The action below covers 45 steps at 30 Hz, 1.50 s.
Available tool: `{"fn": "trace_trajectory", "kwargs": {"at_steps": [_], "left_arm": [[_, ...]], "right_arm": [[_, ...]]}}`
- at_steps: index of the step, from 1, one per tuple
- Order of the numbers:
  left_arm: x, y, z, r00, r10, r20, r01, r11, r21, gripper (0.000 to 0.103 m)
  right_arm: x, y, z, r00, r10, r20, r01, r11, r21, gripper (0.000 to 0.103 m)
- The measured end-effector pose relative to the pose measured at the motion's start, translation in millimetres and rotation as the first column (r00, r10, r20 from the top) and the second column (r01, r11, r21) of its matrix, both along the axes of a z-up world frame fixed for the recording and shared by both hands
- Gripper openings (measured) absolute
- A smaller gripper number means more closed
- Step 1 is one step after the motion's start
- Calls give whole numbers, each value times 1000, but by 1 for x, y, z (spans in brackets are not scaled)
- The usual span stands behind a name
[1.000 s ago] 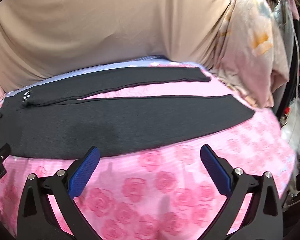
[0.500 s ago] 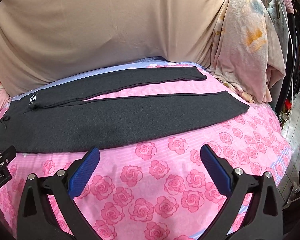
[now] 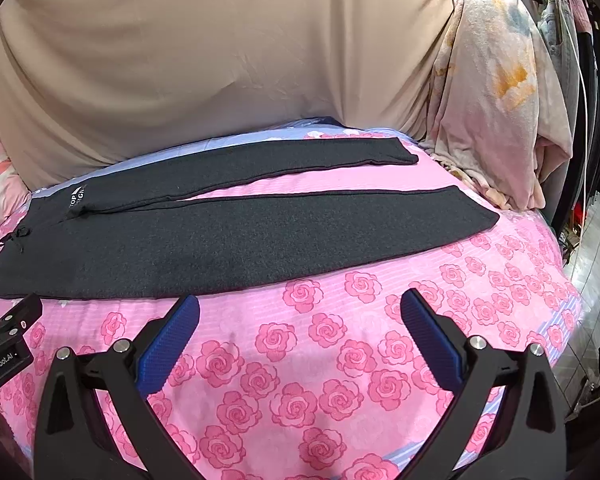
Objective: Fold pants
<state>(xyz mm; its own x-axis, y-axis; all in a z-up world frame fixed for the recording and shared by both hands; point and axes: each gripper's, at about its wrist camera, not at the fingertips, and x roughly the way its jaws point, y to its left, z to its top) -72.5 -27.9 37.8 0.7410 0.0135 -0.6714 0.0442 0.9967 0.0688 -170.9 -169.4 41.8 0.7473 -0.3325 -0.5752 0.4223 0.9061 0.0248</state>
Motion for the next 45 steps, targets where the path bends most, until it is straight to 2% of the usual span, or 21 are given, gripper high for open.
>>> {"fn": "trace_trajectory", "kwargs": {"at_steps": [45], "left_arm": [[4, -9, -4, 1000, -2, -25, 2, 1000, 24, 93]], "right_arm": [[6, -16, -9, 1000, -10, -17, 11, 999, 45, 98]]}}
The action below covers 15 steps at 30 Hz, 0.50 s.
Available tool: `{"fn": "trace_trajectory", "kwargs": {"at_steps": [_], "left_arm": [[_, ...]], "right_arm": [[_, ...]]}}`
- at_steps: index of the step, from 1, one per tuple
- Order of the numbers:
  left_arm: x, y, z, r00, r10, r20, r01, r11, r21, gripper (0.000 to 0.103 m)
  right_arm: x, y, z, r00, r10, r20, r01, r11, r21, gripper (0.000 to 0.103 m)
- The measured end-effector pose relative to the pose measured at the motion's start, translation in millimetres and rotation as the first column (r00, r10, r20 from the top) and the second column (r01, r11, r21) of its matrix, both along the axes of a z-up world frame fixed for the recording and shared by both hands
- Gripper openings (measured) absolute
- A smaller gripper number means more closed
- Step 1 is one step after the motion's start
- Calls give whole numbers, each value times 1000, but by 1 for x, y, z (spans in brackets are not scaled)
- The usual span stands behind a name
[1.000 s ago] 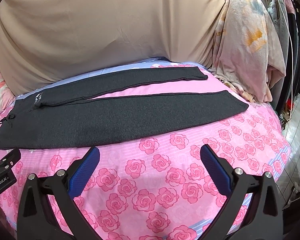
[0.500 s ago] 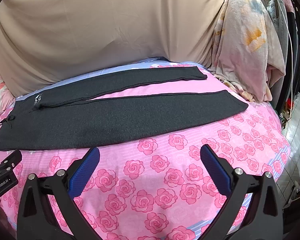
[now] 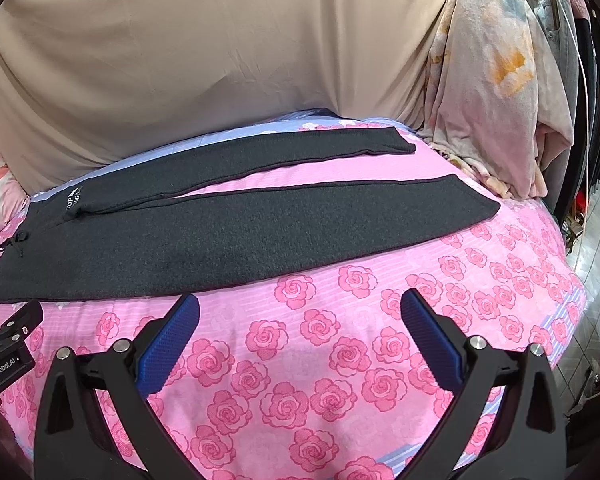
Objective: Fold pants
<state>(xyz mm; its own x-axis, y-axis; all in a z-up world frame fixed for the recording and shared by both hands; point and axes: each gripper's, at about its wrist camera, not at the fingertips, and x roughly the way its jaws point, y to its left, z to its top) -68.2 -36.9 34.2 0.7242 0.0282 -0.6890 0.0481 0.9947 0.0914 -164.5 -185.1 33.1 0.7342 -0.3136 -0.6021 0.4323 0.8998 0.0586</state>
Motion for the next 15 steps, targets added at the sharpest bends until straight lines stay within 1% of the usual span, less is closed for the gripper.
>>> {"fn": "trace_trajectory", "kwargs": {"at_steps": [4, 6, 7, 9, 11, 13, 14, 15], "left_arm": [[15, 6, -6, 1000, 9, -23, -9, 1000, -16, 93], [27, 14, -7, 999, 2, -34, -4, 999, -53, 93], [36, 22, -8, 999, -5, -46, 1, 996, -87, 93], [53, 38, -8, 998, -15, -53, 7, 990, -141, 93], [76, 59, -6, 999, -3, -50, -7, 982, -190, 93], [105, 85, -3, 999, 24, -43, -33, 975, -221, 93], [118, 95, -1, 999, 37, -36, -44, 973, -226, 93], [136, 111, 1, 998, 61, -31, -66, 974, -218, 93]], "right_arm": [[10, -11, -5, 1000, 23, 10, -23, 999, 30, 98], [19, -28, -8, 998, 54, 28, -56, 995, 81, 98], [25, -38, -9, 997, 65, 35, -68, 992, 106, 98], [43, -68, -9, 996, 74, 48, -81, 984, 161, 98], [66, -106, -8, 997, 53, 52, -62, 978, 197, 98], [94, -141, -6, 999, 16, 33, -22, 981, 191, 98], [104, -153, -6, 1000, 4, 29, -9, 983, 185, 98], [122, -175, -4, 1000, -17, 21, 13, 984, 176, 98]]}}
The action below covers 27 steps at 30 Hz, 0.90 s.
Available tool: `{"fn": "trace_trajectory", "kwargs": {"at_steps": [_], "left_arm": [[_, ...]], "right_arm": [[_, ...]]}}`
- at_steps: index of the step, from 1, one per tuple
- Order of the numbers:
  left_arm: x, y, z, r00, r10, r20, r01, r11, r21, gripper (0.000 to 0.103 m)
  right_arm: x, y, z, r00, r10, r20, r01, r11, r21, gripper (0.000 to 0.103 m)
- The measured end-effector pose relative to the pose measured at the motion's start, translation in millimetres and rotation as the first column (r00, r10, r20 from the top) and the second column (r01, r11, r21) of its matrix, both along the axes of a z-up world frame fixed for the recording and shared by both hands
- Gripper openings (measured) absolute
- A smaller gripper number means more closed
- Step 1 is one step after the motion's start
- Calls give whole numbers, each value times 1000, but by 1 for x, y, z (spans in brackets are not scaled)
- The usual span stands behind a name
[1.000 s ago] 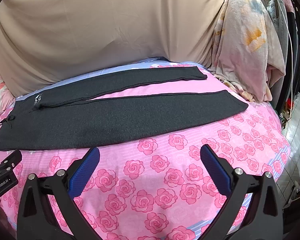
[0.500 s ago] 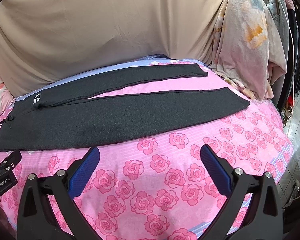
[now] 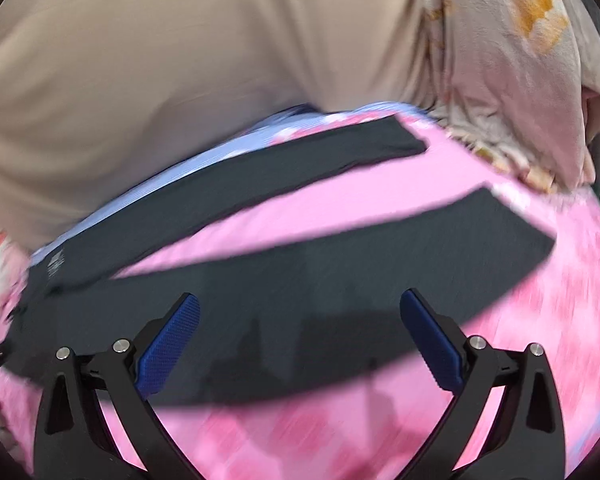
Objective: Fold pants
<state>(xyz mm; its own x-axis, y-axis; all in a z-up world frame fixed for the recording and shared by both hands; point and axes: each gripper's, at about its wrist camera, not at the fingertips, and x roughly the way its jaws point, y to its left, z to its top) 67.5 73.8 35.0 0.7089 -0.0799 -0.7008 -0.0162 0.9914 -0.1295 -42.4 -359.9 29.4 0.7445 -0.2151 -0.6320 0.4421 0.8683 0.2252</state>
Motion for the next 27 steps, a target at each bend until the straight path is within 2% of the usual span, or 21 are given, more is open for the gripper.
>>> {"fn": "trace_trajectory", "kwargs": {"at_steps": [4, 7, 9, 12, 18, 21, 23, 25, 26, 27], "left_arm": [[63, 47, 5, 997, 71, -13, -71, 997, 31, 93], [116, 92, 8, 989, 146, -36, -145, 989, 31, 93], [146, 119, 8, 979, 197, -54, -196, 980, 35, 93], [189, 158, 5, 961, 260, -94, -261, 965, 5, 93], [261, 217, -21, 910, 341, -237, -372, 923, -97, 93], [285, 229, -32, 891, 367, -269, -404, 910, -95, 93], [301, 236, -41, 874, 389, -292, -425, 903, -69, 93], [312, 240, -51, 864, 387, -322, -429, 901, -68, 92], [315, 239, -50, 868, 395, -301, -430, 901, -58, 91], [318, 238, -49, 880, 382, -283, -415, 908, -64, 81]], "right_arm": [[58, -74, 5, 997, -81, -12, 81, 997, 4, 98], [99, -112, 6, 996, -84, -35, 84, 996, -7, 98], [129, -131, 5, 993, -89, -74, 85, 995, -51, 98], [166, -152, 1, 988, -102, -115, 93, 992, -82, 98], [221, -177, -15, 976, -144, -163, 142, 990, -27, 98], [242, -182, -25, 966, -158, -206, 155, 987, -30, 98], [250, -182, -31, 963, -145, -226, 144, 989, -21, 98], [255, -178, -36, 958, -147, -245, 141, 989, -44, 87], [256, -175, -37, 956, -154, -251, 139, 987, -76, 74], [256, -173, -36, 959, -141, -244, 126, 989, -75, 54]]}}
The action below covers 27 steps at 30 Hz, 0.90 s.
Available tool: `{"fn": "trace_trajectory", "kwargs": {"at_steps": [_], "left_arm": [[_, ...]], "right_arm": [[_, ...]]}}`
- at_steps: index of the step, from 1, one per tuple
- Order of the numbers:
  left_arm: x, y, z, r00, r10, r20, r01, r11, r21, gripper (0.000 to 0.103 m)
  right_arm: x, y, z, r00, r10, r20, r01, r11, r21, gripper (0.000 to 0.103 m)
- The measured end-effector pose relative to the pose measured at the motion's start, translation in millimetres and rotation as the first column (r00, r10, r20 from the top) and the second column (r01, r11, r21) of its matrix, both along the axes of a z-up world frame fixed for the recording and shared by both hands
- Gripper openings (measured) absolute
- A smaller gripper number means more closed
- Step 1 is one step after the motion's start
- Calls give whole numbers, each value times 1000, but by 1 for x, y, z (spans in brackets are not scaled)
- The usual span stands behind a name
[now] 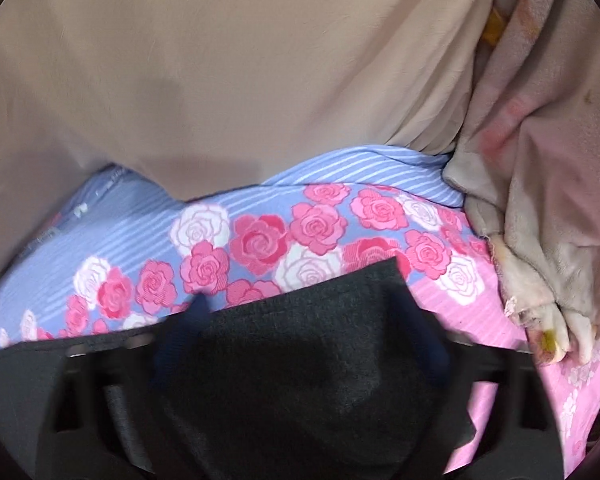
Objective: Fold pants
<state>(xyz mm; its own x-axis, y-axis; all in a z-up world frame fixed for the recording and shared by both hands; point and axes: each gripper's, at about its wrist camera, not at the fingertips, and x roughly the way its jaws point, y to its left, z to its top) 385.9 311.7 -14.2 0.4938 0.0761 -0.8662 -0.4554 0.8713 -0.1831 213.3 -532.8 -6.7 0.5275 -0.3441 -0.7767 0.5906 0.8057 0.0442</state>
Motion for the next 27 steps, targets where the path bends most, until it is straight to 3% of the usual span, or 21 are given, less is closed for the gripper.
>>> {"fn": "trace_trajectory", "kwargs": {"at_steps": [1, 3, 4, 5, 10, 18, 22, 27], "left_arm": [[4, -2, 1, 1000, -18, -1, 18, 1000, 11, 64], [6, -6, 4, 999, -50, -5, 50, 998, 23, 33], [3, -6, 8, 999, -40, -10, 41, 998, 43, 15], [-1, -3, 13, 999, -39, -3, 39, 999, 37, 11], [-53, 11, 61, 988, -64, 138, 77, 993, -94, 8], [-191, 1, 146, 942, -189, 279, 221, 971, -91, 8], [-261, 4, 141, 937, -232, 260, 259, 963, -76, 7], [-315, 15, 86, 957, -241, 164, 260, 959, -111, 1]], "right_arm": [[-1, 1, 1, 1000, 18, 10, -18, 1000, 13, 45], [-8, 2, 4, 998, 50, 37, -52, 997, 59, 9], [-13, 3, 7, 997, 58, 59, -63, 995, 79, 9], [-20, 6, 13, 995, 63, 75, -68, 996, 61, 9], [-62, 19, 47, 979, 93, 182, -104, 993, 49, 9], [-178, 43, 104, 928, 216, 303, -218, 976, -29, 9], [-239, 51, 97, 921, 261, 288, -256, 965, -58, 9], [-294, 49, 48, 943, 251, 220, -256, 967, -6, 9]]}}
